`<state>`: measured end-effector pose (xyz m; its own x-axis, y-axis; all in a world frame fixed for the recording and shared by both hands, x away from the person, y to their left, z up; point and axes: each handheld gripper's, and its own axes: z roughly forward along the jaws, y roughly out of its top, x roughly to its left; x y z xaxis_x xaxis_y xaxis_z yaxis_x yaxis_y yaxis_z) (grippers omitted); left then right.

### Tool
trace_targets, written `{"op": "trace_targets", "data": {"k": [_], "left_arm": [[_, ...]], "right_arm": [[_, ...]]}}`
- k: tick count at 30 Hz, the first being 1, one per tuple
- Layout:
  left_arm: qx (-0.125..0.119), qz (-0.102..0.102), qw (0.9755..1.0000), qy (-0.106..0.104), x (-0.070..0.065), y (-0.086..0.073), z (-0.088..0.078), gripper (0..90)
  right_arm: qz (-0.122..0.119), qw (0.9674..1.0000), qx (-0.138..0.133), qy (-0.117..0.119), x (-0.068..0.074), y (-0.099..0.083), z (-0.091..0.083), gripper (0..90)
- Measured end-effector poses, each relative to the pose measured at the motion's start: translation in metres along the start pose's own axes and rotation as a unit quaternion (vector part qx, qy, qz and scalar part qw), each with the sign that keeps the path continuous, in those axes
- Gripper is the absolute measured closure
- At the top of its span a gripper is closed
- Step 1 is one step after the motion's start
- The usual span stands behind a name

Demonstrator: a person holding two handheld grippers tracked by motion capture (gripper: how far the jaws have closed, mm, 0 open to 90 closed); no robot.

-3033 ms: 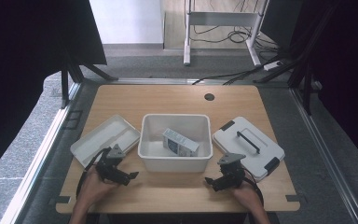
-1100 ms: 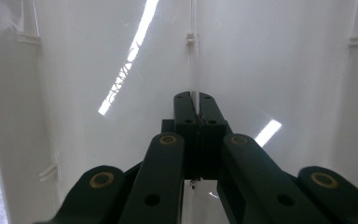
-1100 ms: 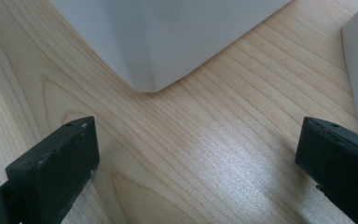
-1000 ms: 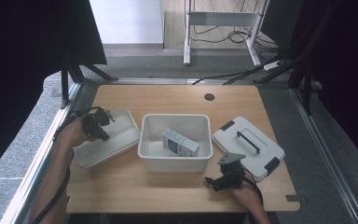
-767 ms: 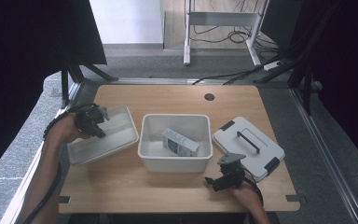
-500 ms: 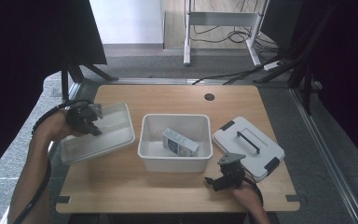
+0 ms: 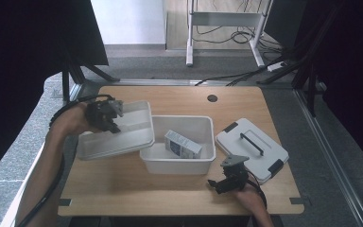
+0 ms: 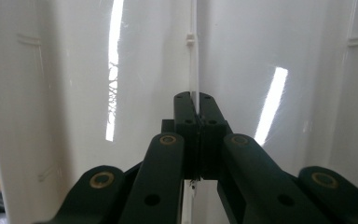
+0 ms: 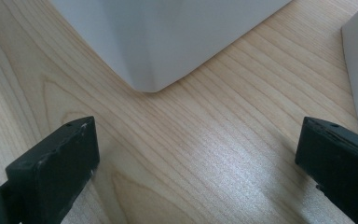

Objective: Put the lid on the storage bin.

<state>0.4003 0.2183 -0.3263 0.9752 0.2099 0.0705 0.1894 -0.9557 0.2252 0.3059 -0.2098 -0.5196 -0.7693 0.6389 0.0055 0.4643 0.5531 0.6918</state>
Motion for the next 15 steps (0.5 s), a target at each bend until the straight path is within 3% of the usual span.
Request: {"op": "trace_targets", "data": {"k": [15], "left_arm": [[-0.011,0.064,0.9977,-0.019,-0.009,0.101,0.02,88.9]], "right_arm": [[-0.001,1.0,0.0,0.0,0.0,0.0,0.0,0.0]]}}
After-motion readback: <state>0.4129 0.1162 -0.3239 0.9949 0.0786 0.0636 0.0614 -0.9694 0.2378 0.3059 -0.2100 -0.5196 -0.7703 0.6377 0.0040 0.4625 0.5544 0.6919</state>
